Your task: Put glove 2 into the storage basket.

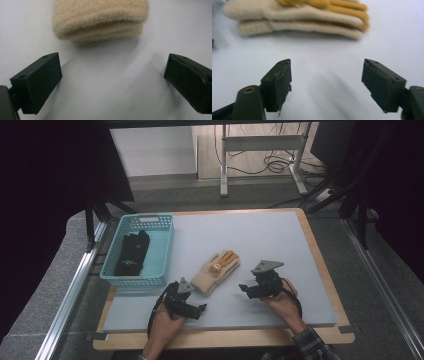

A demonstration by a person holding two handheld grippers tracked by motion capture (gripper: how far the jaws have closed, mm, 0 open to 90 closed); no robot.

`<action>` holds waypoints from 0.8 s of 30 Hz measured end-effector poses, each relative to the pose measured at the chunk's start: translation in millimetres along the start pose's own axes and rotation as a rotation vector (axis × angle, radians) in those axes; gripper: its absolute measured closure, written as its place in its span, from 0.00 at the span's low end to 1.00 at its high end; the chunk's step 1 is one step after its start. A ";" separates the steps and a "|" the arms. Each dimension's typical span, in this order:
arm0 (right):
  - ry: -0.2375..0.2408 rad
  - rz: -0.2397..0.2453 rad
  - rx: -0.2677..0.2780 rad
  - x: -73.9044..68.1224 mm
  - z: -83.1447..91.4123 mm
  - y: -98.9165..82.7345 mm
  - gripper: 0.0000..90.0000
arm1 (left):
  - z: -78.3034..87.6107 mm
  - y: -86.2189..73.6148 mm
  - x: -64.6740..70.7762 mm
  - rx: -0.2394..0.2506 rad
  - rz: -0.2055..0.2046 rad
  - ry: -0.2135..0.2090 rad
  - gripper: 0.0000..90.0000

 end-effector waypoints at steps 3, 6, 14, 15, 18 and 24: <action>-0.025 -0.013 0.002 8.0 6.7 -9.6 0.22 | 0.0 0.0 0.0 0.000 0.000 0.000 0.02; -0.053 -0.038 -0.001 17.4 13.5 -21.0 0.19 | 0.0 0.0 0.0 0.000 0.000 0.000 0.02; -0.099 -0.078 -0.034 36.7 20.6 -47.5 0.12 | -0.2 0.0 0.3 0.003 0.003 0.000 0.02; -0.100 -0.085 -0.036 37.5 20.6 -49.3 0.11 | -0.3 0.0 0.3 0.003 0.004 0.000 0.02; -0.091 -0.095 -0.054 40.3 20.0 -52.9 0.10 | -0.3 0.0 0.3 0.003 0.004 0.000 0.02; -0.088 -0.103 -0.067 41.3 18.8 -53.6 0.08 | -0.3 0.1 0.3 0.001 0.004 -0.001 0.02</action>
Point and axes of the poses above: each handheld gripper's, and its own axes: z roughly backward along the jaws, y roughly out of its top, x roughly to its right, the point moved 2 cm from there along -z, roughly forward along the jaws, and after that the axes turned 4 degrees about z, right-handed, at the moved point
